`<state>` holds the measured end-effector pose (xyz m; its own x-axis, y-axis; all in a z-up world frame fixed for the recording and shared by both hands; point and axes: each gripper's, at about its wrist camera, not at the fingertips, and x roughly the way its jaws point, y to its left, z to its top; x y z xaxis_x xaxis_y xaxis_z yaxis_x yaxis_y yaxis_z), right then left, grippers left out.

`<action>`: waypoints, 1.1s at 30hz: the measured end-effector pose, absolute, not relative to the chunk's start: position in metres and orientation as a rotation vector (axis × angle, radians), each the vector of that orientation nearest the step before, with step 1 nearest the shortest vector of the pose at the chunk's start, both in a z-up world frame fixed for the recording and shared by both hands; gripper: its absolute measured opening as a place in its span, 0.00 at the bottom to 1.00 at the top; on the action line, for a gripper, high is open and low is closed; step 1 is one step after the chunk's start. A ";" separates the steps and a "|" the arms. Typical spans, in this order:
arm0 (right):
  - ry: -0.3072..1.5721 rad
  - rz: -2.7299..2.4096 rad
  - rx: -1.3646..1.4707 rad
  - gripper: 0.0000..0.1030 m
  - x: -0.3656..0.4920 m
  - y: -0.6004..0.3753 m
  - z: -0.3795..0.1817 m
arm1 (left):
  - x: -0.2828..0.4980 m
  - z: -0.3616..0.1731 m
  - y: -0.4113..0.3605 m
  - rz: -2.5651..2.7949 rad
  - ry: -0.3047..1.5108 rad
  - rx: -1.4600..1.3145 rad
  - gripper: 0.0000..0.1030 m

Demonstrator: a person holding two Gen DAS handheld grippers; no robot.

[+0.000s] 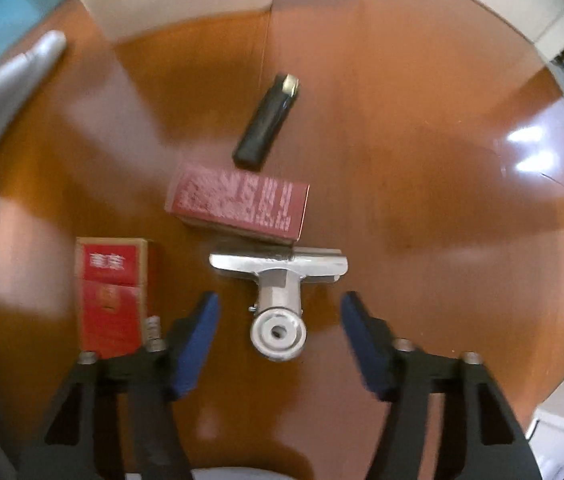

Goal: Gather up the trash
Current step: 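Grasp the metal clip with the right tool and lift it, then grasp the red cigarette pack with the left tool and drop it into the wastebasket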

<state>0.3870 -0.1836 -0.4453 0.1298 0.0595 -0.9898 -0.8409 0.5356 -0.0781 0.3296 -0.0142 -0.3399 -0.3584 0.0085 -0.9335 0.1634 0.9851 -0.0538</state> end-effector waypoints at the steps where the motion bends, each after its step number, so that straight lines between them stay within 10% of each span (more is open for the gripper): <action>1: 1.293 0.767 -0.784 0.48 0.388 -0.181 -0.451 | 0.329 -0.341 -0.015 -0.163 1.932 0.128 0.88; 3: 1.333 0.796 -0.771 0.28 0.387 -0.176 -0.459 | 0.328 -0.343 -0.016 -0.159 1.925 0.129 0.88; 15: 1.266 0.606 -0.036 0.27 0.426 -0.274 -0.383 | 0.306 -0.447 -0.025 0.480 1.737 -1.034 0.88; 26: 1.225 0.498 0.089 0.27 0.426 -0.340 -0.371 | 0.311 -0.504 -0.042 0.688 1.737 -0.966 0.89; 33: 1.213 0.496 0.113 0.27 0.417 -0.340 -0.373 | 0.321 -0.489 -0.054 0.591 1.734 -0.867 0.52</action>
<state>0.4169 -0.3401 -0.3727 0.2579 0.4240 -0.8682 -0.3057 0.8882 0.3430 0.3209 -0.0540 -0.4890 -0.1768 -0.2651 -0.9479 -0.7887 0.6142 -0.0247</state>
